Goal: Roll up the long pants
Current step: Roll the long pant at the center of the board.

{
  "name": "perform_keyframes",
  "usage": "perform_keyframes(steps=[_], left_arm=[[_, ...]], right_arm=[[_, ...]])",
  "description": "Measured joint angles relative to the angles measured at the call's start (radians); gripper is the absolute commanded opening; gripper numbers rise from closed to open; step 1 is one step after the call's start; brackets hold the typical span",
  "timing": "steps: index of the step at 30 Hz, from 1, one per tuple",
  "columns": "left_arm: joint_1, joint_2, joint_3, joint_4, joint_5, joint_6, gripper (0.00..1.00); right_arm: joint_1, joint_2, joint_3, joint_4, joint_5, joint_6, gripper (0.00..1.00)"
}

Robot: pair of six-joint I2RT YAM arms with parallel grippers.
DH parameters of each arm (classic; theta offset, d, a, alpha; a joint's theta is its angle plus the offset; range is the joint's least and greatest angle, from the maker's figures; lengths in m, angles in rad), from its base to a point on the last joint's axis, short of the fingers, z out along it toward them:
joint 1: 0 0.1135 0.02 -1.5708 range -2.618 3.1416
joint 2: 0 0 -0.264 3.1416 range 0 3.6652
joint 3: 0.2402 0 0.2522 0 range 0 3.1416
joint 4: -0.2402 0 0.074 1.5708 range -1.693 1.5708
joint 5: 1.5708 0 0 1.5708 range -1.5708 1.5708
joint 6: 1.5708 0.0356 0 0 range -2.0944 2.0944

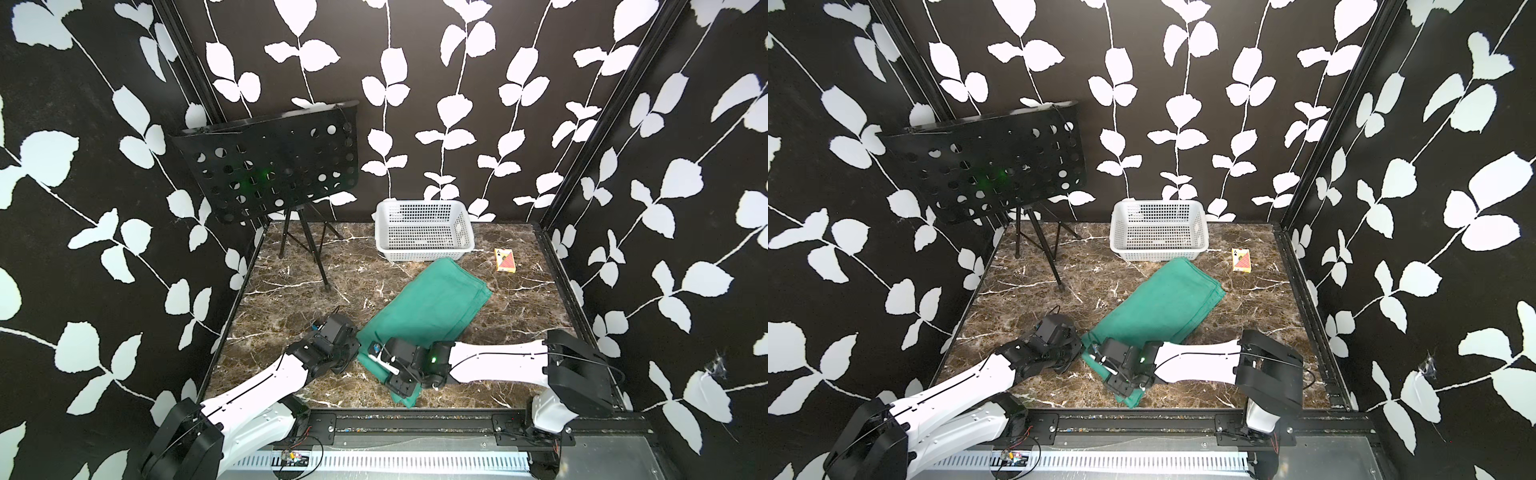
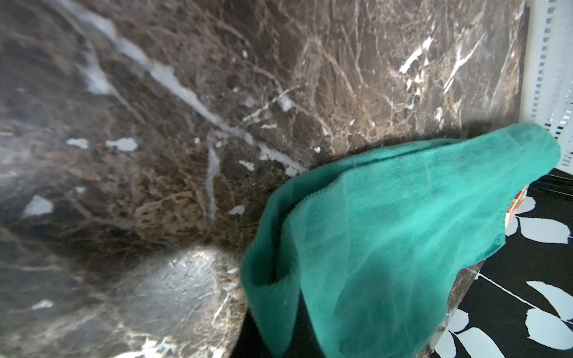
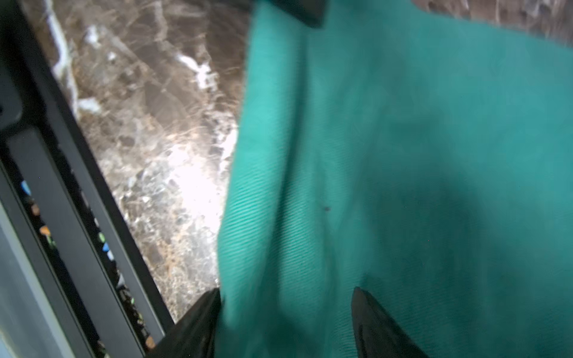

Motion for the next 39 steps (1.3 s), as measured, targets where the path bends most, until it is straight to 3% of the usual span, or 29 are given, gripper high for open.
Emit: perform_keyframes(steps=[5,8,15,21,24,27,39], left_arm=[[0.0,0.0,0.0,0.0,-0.001,-0.006,0.0],[0.0,0.0,0.0,0.0,-0.002,-0.011,0.0],[0.0,-0.002,0.0,-0.001,-0.006,-0.02,0.0],[0.0,-0.013,0.003,-0.022,-0.011,-0.016,0.45],[0.0,-0.051,0.008,-0.04,-0.034,-0.008,0.57],[0.0,-0.108,0.019,-0.071,-0.065,0.012,0.62],[0.0,-0.307,0.058,-0.225,-0.12,0.106,0.62]], right_arm=[[0.06,0.079,0.044,0.012,0.122,-0.072,0.73],[0.074,0.145,0.063,0.011,0.177,-0.097,0.64],[0.08,0.168,0.084,0.003,0.234,-0.112,0.0],[0.067,0.14,0.072,-0.019,0.201,-0.078,0.0],[0.048,0.084,0.045,-0.047,0.138,-0.039,0.0],[0.004,0.032,0.024,-0.061,0.049,0.011,0.0],[-0.185,-0.013,-0.06,-0.014,-0.313,0.155,0.0]])
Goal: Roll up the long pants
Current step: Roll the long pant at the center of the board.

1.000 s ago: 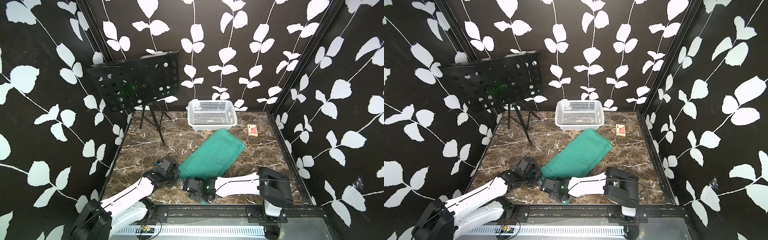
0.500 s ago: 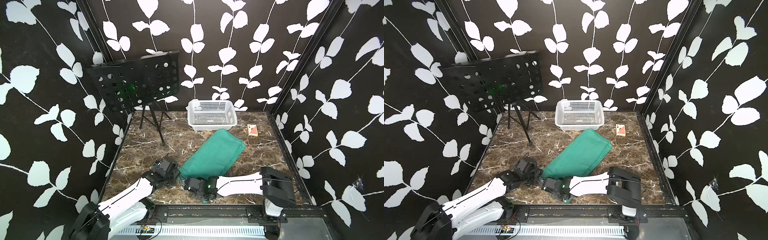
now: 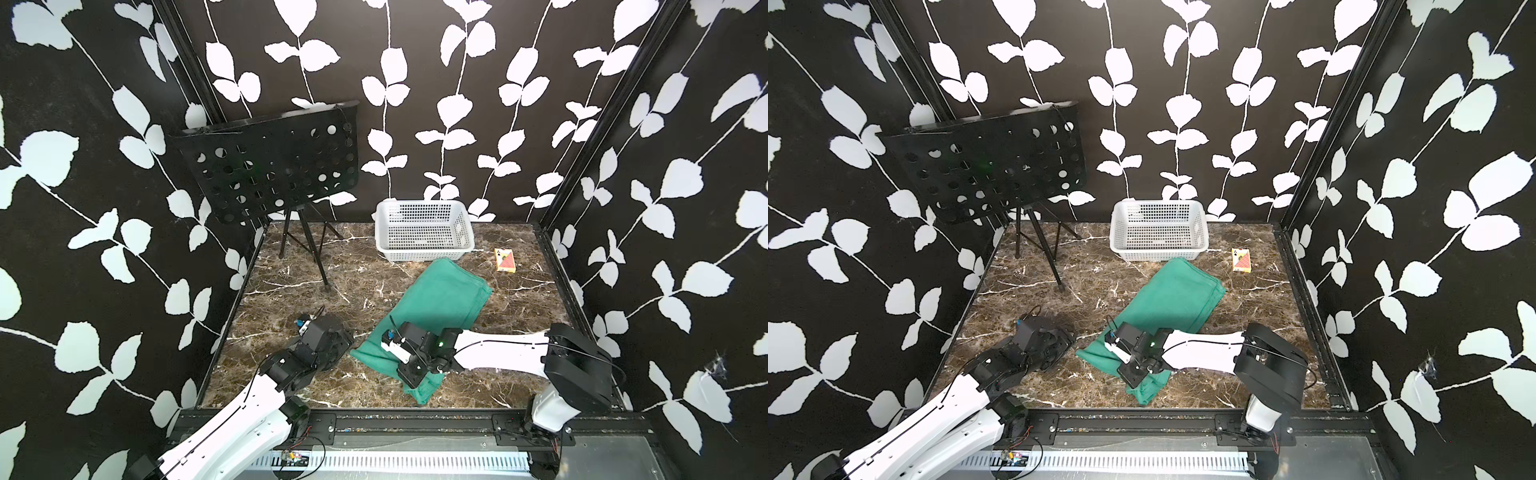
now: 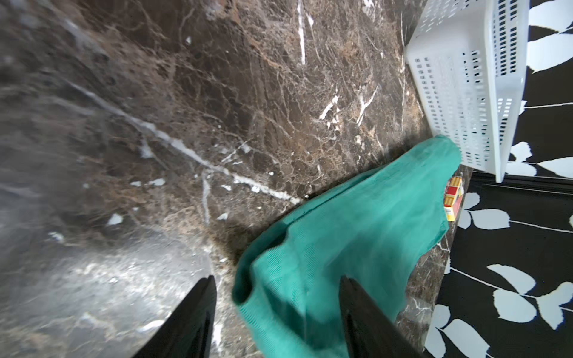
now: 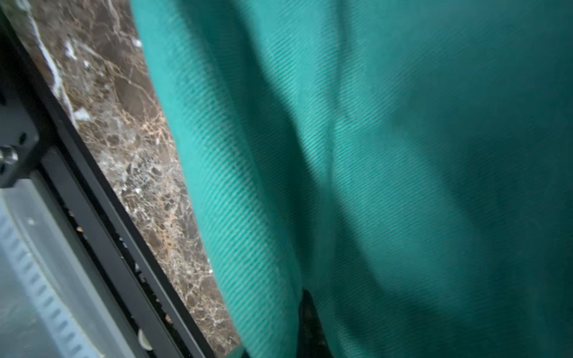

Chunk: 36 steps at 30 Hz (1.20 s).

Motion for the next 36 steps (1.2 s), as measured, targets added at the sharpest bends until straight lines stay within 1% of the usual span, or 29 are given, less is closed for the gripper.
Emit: perform_keyframes(steps=[5,8,11,15,17,19,24,29,32,33,36], left_arm=[[0.0,-0.032,0.001,-0.068,0.032,0.006,0.61],[-0.016,-0.034,0.001,-0.09,0.053,0.007,0.6],[-0.07,-0.03,0.001,-0.092,0.061,-0.005,0.59],[-0.197,0.003,-0.005,-0.043,0.062,-0.058,0.55],[-0.246,0.042,-0.012,0.008,0.06,-0.085,0.54],[-0.282,0.111,-0.014,0.072,0.06,-0.107,0.54],[-0.293,0.296,-0.009,0.204,0.056,-0.117,0.56],[-0.293,0.464,0.04,0.266,0.049,-0.116,0.56],[-0.293,0.557,0.082,0.27,0.058,-0.117,0.53],[-0.293,0.59,0.096,0.27,0.063,-0.117,0.52],[-0.293,0.654,0.123,0.274,0.079,-0.12,0.5]], right_arm=[[-0.05,0.0,-0.023,0.039,-0.097,0.049,0.0],[-0.085,0.0,-0.04,0.064,-0.153,0.084,0.0],[-0.114,0.0,-0.053,0.09,-0.206,0.118,0.0],[-0.147,0.0,-0.085,0.142,-0.269,0.173,0.0],[-0.162,0.0,-0.106,0.171,-0.295,0.202,0.0],[-0.179,0.0,-0.13,0.206,-0.322,0.232,0.0],[-0.214,-0.005,-0.185,0.278,-0.365,0.305,0.0],[-0.231,-0.02,-0.22,0.311,-0.372,0.358,0.0],[-0.233,-0.045,-0.235,0.304,-0.349,0.37,0.08],[-0.233,-0.06,-0.24,0.296,-0.333,0.371,0.13],[-0.234,-0.111,-0.244,0.247,-0.271,0.365,0.31]])
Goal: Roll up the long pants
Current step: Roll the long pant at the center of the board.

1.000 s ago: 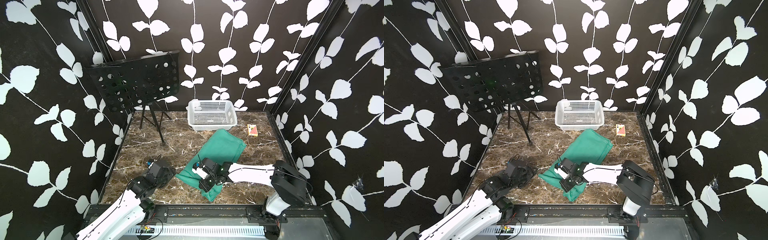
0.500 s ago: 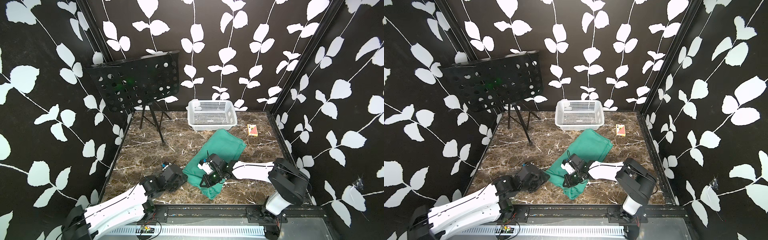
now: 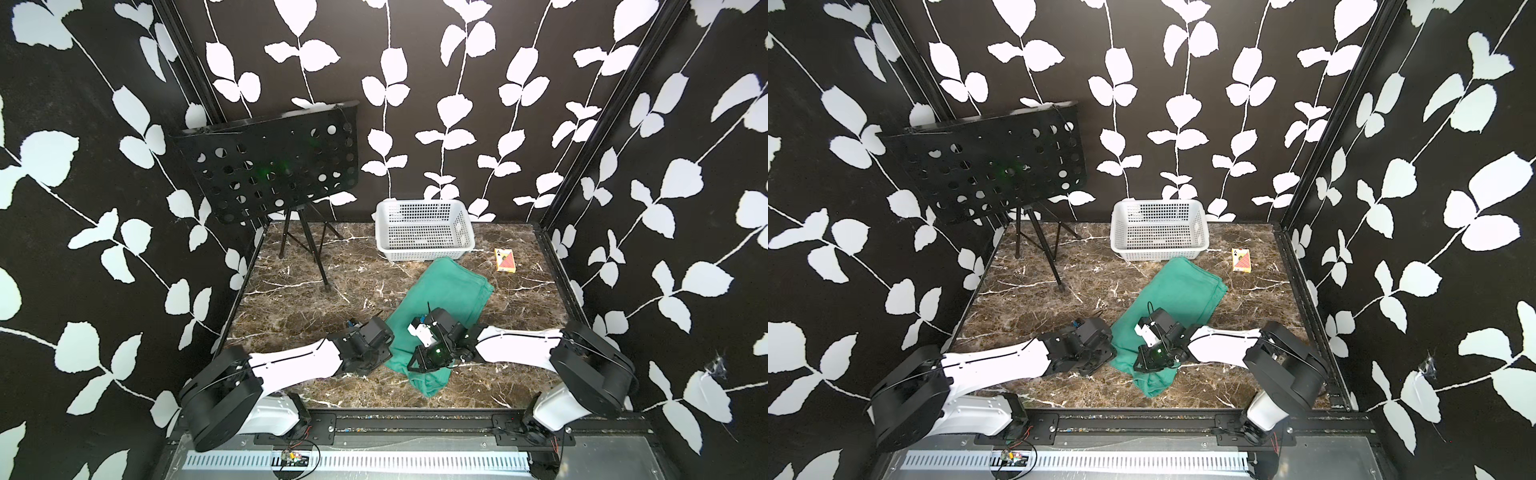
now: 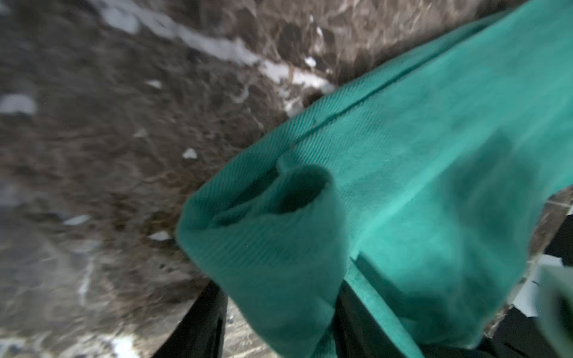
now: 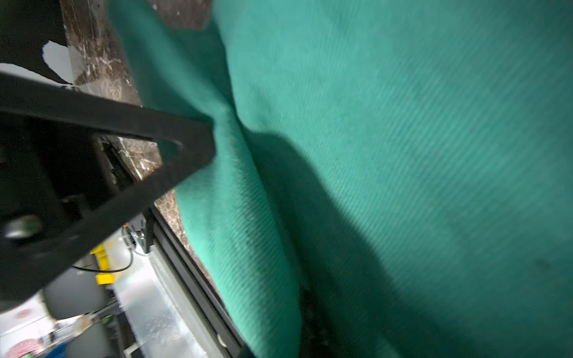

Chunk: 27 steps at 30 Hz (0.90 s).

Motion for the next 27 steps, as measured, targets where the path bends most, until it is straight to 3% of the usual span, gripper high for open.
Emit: perform_keyframes(steps=[4,10,14,17,21,24,27], left_arm=[[-0.001,0.04,0.025,0.001,0.005,-0.005,0.5],[-0.001,0.083,0.063,-0.012,0.011,-0.005,0.48],[0.0,0.093,0.073,-0.017,0.017,-0.006,0.48],[0.0,0.098,0.077,-0.019,0.018,-0.009,0.48],[0.0,0.101,0.081,-0.021,0.019,-0.013,0.47],[0.0,0.101,0.081,-0.021,0.019,-0.016,0.48],[0.0,0.101,0.081,-0.021,0.016,-0.017,0.48]], right_arm=[[-0.003,-0.108,-0.002,-0.102,0.14,-0.04,0.47],[0.089,-0.32,0.0,-0.241,0.419,-0.149,0.49],[0.236,-0.386,0.003,-0.271,0.554,-0.235,0.42],[0.319,-0.352,0.026,-0.281,0.593,-0.285,0.35],[0.342,-0.238,0.056,-0.275,0.587,-0.308,0.22],[0.342,-0.186,0.057,-0.303,0.597,-0.28,0.04],[0.342,-0.192,0.054,-0.365,0.641,-0.2,0.02]])
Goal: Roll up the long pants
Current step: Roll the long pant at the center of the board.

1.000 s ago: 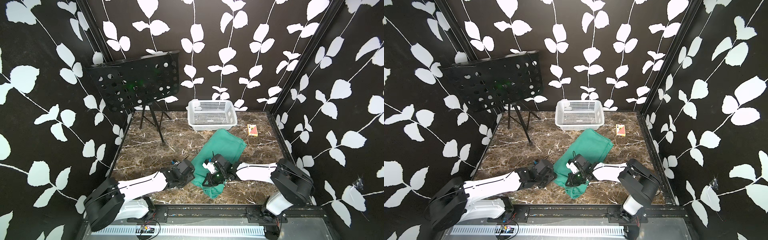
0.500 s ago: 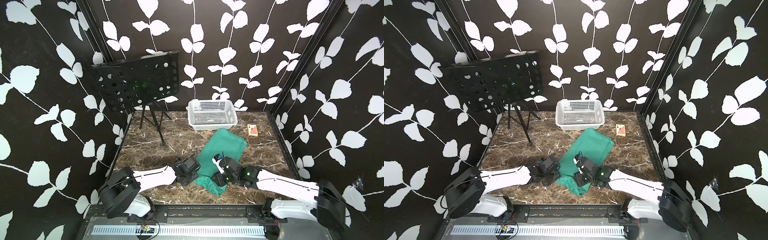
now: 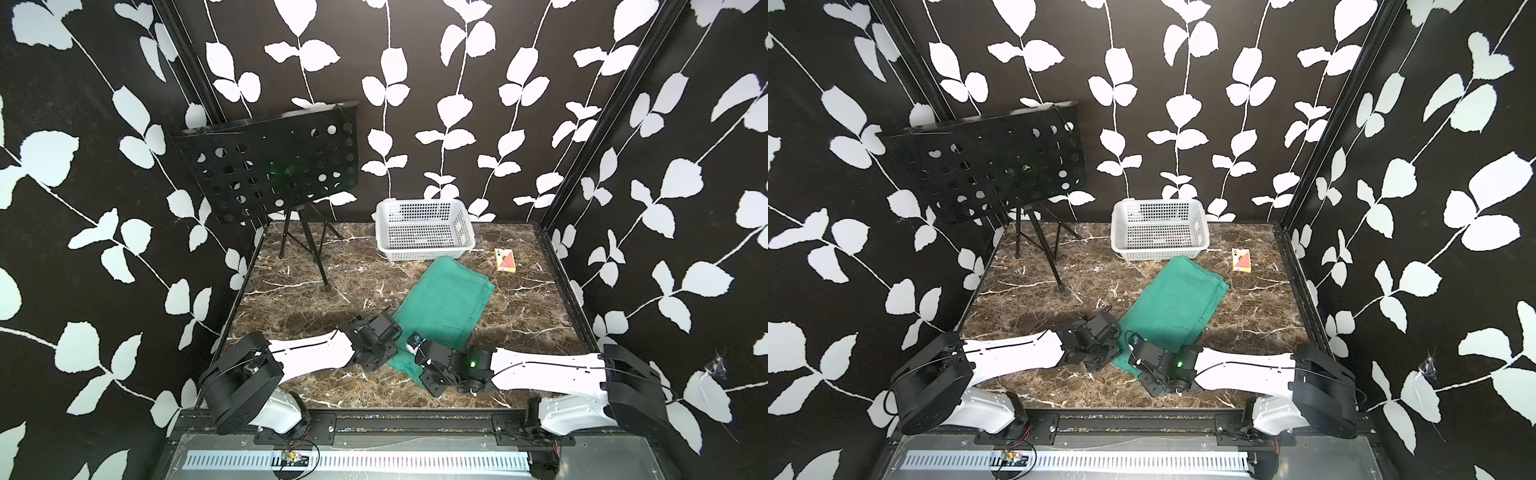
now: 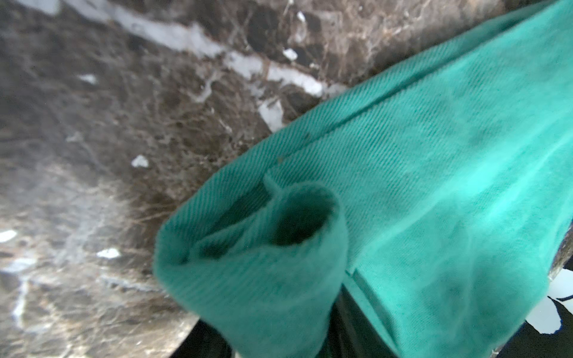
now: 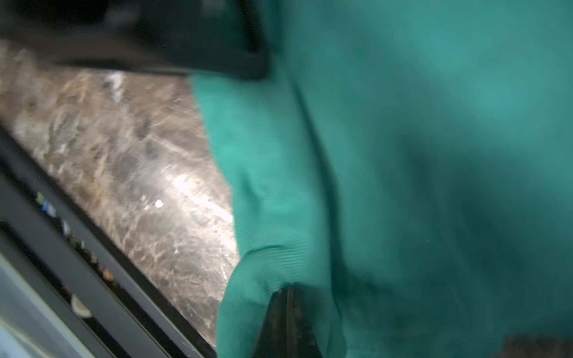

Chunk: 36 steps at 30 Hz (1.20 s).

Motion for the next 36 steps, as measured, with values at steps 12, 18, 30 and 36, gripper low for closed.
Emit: perform_keyframes(steps=[12,18,30,36], left_arm=[[0.0,0.003,0.001,0.009,0.015,-0.01,0.48],[0.001,0.005,0.003,0.009,0.014,-0.01,0.48],[0.001,0.002,0.003,0.005,0.01,-0.017,0.5],[0.002,-0.117,0.005,-0.112,-0.052,-0.021,0.69]], right_arm=[[0.005,-0.124,-0.077,-0.069,0.064,0.159,0.49],[0.04,-0.194,-0.046,-0.017,0.062,0.0,0.61],[0.064,0.105,-0.037,0.101,0.098,-0.089,0.19],[0.062,0.059,-0.053,0.112,0.077,-0.024,0.0]])
